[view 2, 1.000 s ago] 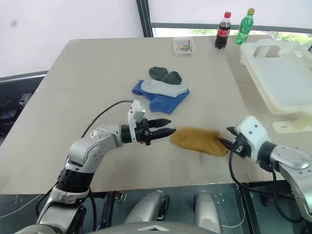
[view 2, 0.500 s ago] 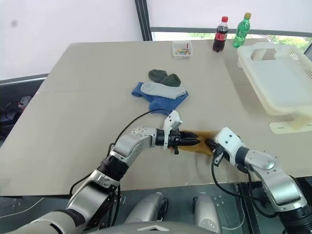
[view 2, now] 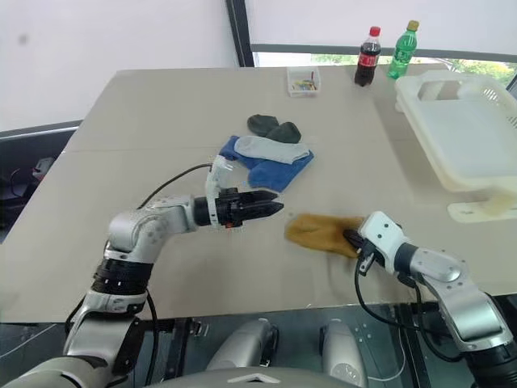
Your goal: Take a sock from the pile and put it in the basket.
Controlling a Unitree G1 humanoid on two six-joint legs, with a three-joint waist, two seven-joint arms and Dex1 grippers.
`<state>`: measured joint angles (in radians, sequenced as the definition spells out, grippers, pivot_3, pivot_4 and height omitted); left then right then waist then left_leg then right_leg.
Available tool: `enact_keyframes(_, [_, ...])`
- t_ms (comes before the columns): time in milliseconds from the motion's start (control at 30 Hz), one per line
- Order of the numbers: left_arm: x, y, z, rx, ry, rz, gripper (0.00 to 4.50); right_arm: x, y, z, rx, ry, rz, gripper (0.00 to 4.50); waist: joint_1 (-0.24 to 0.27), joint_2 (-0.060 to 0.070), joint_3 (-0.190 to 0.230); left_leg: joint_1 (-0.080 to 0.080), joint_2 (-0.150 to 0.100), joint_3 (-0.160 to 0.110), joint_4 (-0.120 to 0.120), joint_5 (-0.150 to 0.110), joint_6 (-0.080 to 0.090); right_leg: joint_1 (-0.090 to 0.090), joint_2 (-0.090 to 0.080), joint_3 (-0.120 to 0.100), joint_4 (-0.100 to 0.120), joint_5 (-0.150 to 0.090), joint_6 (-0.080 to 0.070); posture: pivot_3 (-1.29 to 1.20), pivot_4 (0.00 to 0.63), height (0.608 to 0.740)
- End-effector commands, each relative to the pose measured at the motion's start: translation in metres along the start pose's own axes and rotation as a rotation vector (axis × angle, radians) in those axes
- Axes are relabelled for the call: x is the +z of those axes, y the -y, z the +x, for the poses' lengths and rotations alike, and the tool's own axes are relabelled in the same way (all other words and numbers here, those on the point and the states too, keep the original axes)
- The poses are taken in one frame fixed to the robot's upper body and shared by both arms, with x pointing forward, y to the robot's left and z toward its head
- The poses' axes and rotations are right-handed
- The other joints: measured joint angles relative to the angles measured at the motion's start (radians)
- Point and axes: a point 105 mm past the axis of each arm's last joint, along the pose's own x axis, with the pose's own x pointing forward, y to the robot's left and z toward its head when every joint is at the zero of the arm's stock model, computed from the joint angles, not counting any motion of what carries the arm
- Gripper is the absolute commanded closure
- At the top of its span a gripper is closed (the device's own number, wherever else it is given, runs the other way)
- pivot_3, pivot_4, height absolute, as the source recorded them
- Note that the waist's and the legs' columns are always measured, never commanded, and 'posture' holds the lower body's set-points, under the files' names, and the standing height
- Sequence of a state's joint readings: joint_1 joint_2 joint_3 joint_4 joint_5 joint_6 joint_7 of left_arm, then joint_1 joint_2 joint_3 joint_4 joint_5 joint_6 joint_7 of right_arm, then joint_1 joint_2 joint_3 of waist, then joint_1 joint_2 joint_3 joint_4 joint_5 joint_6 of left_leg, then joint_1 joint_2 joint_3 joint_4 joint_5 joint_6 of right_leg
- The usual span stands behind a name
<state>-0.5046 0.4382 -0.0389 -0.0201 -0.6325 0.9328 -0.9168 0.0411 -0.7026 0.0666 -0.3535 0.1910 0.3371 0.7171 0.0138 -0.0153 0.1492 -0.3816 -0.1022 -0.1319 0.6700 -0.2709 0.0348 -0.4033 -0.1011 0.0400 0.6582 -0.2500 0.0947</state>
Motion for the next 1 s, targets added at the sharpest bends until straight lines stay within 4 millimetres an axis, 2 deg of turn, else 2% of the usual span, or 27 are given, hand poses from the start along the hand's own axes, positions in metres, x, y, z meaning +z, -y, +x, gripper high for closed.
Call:
enact_keyframes(33, [-0.02,-0.002,0.004,0.052,-0.112,-0.102,0.18,0.002,0.003,0.0,0.0,0.01,-0.013,4.5,-0.001,0.0,0.0,0.0,0.0,0.0,0.0,0.0,0.0,0.0,0.0,0.0,0.0,0.0,0.0,0.0,0.15,0.74])
enact_keyframes(133, [-0.031,-0.003,0.011,0.097,-0.172,-0.159,0.18,0.002,0.003,0.001,0.009,0.007,-0.022,4.5,-0.001,0.0,0.0,0.0,0.0,0.0,0.0,0.0,0.0,0.0,0.0,0.0,0.0,0.0,0.0,0.0,0.15,0.74])
enact_keyframes(267, [-0.035,0.004,0.019,0.08,-0.218,-0.318,0.18,0.001,0.004,0.001,0.011,0.005,-0.027,4.5,0.0,0.0,0.0,0.0,0.0,0.0,0.0,0.0,0.0,0.0,0.0,0.0,0.0,0.0,0.0,0.0,0.15,0.74])
enact_keyframes(633, [-0.028,0.034,0.055,-0.113,-0.311,-0.572,0.18,0.001,0.003,0.002,0.019,0.01,-0.035,4.5,-0.001,-0.001,0.0,0.0,0.0,0.0,0.0,0.0,0.0,0.001,0.0,0.0,0.0,0.0,0.0,0.0,0.15,0.74])
enact_keyframes(767, [-0.018,0.049,0.065,-0.221,-0.272,-0.581,0.18,0.0,0.001,0.002,0.027,0.013,-0.038,4.5,-0.002,-0.001,0.0,0.0,0.0,0.0,0.0,0.0,-0.001,0.0,0.0,0.0,0.0,0.0,0.0,0.0,0.15,0.74])
enact_keyframes(1000, [-0.003,0.071,0.073,-0.34,-0.216,-0.422,0.18,0.001,0.002,-0.002,0.016,0.021,-0.038,4.5,-0.001,-0.001,0.0,0.0,0.0,0.0,0.0,0.0,-0.001,0.001,0.0,0.0,0.0,0.0,0.0,0.0,0.15,0.74])
